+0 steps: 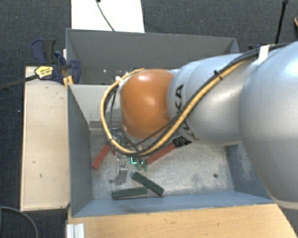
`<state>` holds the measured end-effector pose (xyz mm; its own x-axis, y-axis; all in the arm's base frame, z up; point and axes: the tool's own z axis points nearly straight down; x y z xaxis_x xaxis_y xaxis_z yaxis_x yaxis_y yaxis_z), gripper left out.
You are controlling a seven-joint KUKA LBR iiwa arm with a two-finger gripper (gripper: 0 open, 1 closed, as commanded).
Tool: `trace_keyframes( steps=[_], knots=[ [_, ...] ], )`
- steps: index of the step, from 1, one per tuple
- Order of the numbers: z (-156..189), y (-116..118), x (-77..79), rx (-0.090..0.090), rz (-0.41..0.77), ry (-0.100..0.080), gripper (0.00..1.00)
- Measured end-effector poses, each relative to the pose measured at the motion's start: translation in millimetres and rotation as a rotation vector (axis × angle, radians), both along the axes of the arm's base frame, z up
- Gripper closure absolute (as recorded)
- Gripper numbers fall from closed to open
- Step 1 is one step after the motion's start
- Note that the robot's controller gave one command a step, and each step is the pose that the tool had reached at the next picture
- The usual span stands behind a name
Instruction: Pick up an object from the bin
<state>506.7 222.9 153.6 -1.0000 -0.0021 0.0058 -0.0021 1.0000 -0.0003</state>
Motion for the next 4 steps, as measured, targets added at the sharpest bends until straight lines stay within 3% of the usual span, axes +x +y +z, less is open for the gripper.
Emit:
trace_keyframes(
  steps=[1, 2, 3, 4],
  knots=[
    [-86.7, -53.9, -3.4, -0.002, -0.122, -0.001, 0.00],
    [-2.0, -116.1, 4.0, 0.000, 0.323, -0.013, 0.00],
    [-83.6, -156.3, 54.4, 0.001, 0.485, -0.008, 0.00],
    [-80.8, -153.6, 54.7, 0.003, 0.481, -0.010, 1.00]
  ],
)
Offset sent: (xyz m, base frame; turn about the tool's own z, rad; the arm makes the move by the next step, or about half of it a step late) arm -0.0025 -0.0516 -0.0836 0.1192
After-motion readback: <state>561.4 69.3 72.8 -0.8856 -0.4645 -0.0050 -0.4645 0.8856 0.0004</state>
